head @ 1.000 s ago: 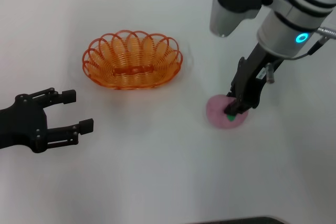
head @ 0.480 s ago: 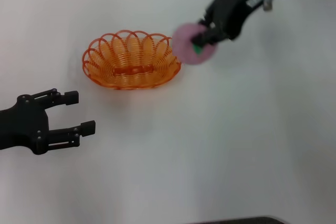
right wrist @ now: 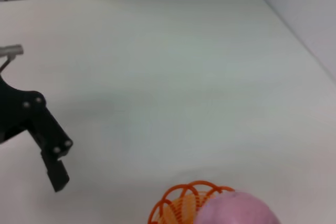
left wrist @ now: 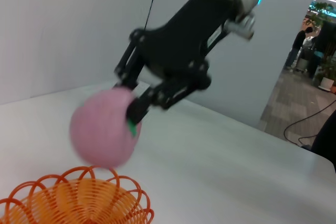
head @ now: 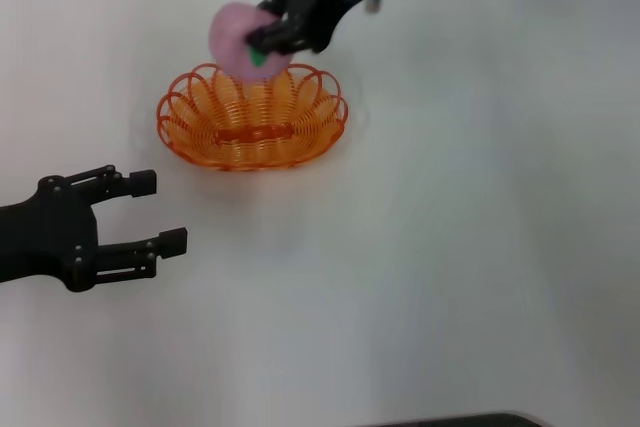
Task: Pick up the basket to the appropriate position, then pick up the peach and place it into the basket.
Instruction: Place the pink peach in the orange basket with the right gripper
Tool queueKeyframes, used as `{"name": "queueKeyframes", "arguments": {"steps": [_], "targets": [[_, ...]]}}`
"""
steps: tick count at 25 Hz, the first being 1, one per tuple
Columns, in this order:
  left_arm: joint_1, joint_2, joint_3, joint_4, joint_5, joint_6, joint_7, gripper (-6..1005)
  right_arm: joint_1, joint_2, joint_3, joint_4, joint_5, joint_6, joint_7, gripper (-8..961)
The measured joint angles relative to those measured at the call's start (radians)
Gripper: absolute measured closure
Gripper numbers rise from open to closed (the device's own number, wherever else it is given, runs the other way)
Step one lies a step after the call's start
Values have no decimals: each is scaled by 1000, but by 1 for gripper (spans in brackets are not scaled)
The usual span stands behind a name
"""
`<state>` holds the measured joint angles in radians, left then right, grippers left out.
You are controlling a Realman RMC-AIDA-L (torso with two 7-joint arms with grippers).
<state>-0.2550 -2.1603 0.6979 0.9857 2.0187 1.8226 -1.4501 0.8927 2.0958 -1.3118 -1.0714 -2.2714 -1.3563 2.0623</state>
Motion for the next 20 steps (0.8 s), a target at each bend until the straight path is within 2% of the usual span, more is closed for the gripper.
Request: {"name": "queueKeyframes", "arguments": {"steps": [6, 9, 20], "targets": [[-7, -2, 5, -10, 0, -2, 0, 153, 2, 3, -141, 133, 63, 192, -21, 687], [-14, -2, 11, -25, 0, -7, 2, 153, -5, 4, -175, 163, 86, 245, -31, 686], [-29, -1, 11, -41, 0, -10, 2, 153, -4, 4, -189, 226, 135, 271, -75, 681]]}}
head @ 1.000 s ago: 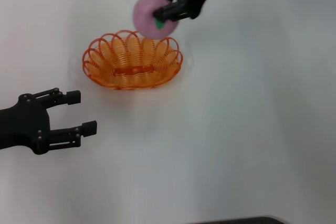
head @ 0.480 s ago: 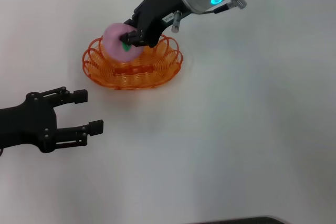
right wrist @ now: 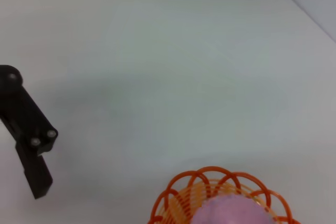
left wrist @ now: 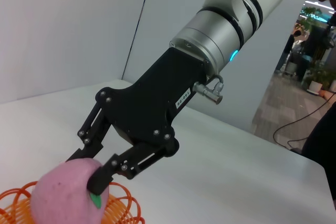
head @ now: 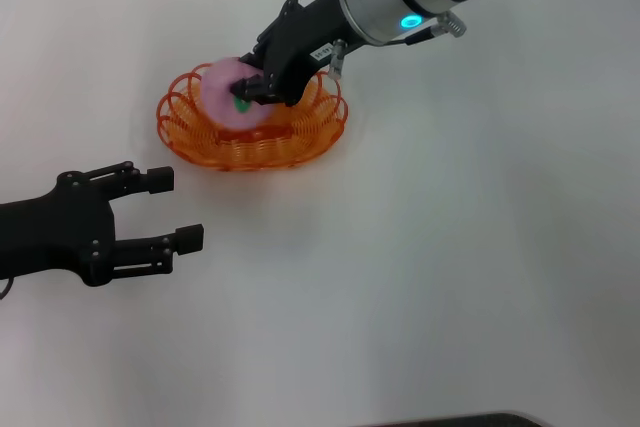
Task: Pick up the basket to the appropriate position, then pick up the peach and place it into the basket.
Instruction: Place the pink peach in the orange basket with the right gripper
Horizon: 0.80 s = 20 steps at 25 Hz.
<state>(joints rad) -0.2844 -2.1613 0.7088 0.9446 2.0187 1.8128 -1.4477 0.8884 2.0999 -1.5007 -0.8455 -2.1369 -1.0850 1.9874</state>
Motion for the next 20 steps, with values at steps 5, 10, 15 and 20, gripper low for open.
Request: {"name": "queueKeyframes", "arguments": {"steps": [5, 10, 15, 20], "targets": [[-4, 0, 2, -6, 1, -1, 1, 153, 2, 2, -21, -1, 5, -3, 5, 652], [-6, 0, 2, -11, 1, -1, 1, 152, -1, 2, -27, -2, 24, 1, 4, 523], [-7, 0, 1, -12, 2, 0, 1, 152, -12, -4, -14, -11, 59, -12, -3, 380], [-12, 0, 1, -12, 0, 4, 0, 153, -87, -12, 130, -76, 143, -128, -62, 227]]}}
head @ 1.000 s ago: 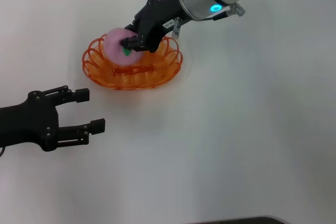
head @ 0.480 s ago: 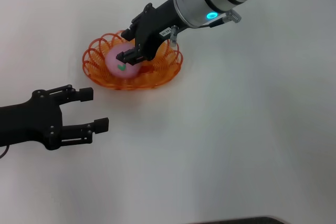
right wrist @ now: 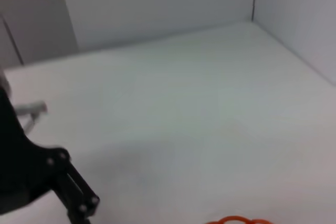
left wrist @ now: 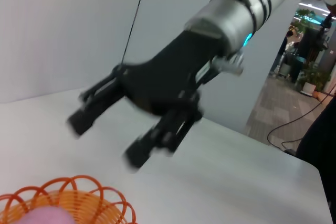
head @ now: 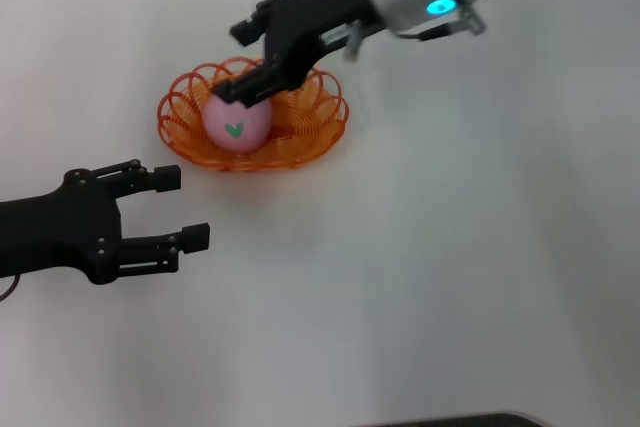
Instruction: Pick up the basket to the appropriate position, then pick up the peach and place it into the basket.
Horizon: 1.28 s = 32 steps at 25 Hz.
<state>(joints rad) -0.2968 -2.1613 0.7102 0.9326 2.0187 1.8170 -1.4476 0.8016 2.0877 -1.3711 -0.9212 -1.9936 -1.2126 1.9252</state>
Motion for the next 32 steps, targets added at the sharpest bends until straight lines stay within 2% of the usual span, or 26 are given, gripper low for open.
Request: {"name": "queueKeyframes", "arguments": {"steps": [4, 10, 13, 18, 24, 32], "targets": [[-3, 0, -1, 3, -3, 1, 0, 153, -94, -2, 174, -102, 14, -182, -28, 149], [-4, 1, -12, 6, -7, 0, 0, 153, -237, -22, 404, -192, 15, -442, -115, 151], [-4, 2, -17, 6, -7, -2, -1, 152, -305, -43, 462, -191, 11, -524, -163, 155], [-4, 3, -32, 6, -8, -4, -2, 152, -422, -66, 517, -155, 9, -544, -256, 160], [-4, 6, -52, 6, -8, -6, -2, 152, -468, -77, 554, -90, -14, -548, -354, 162], [2, 4, -56, 6, -1, -7, -2, 153, -447, -69, 576, -72, -53, -547, -366, 162]]}}
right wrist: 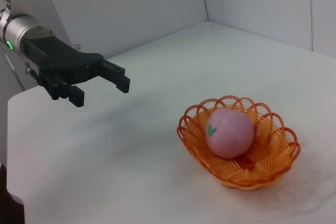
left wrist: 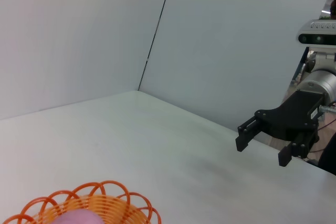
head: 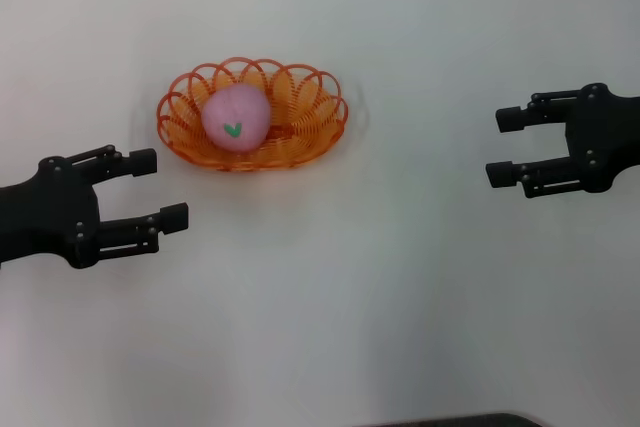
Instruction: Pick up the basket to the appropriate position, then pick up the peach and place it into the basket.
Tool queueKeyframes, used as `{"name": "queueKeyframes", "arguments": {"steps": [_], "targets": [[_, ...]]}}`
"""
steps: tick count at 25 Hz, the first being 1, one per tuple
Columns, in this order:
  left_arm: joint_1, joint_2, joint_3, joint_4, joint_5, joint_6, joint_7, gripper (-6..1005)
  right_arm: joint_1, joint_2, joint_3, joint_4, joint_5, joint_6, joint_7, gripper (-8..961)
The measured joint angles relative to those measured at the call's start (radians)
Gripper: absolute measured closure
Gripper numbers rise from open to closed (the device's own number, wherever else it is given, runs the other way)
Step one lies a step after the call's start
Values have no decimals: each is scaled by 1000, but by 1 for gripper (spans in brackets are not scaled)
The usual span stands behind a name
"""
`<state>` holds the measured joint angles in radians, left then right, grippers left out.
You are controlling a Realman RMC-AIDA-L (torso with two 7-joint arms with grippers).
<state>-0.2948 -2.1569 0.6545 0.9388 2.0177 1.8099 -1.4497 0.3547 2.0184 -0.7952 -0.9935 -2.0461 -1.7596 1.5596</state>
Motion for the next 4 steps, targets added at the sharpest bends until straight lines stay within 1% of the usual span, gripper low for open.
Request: {"name": "queueKeyframes", "arguments": {"steps": [4], "targets": [[1, -1, 0, 0, 0, 0, 0, 152, 8, 2, 3, 2, -4, 1, -5, 162]]}}
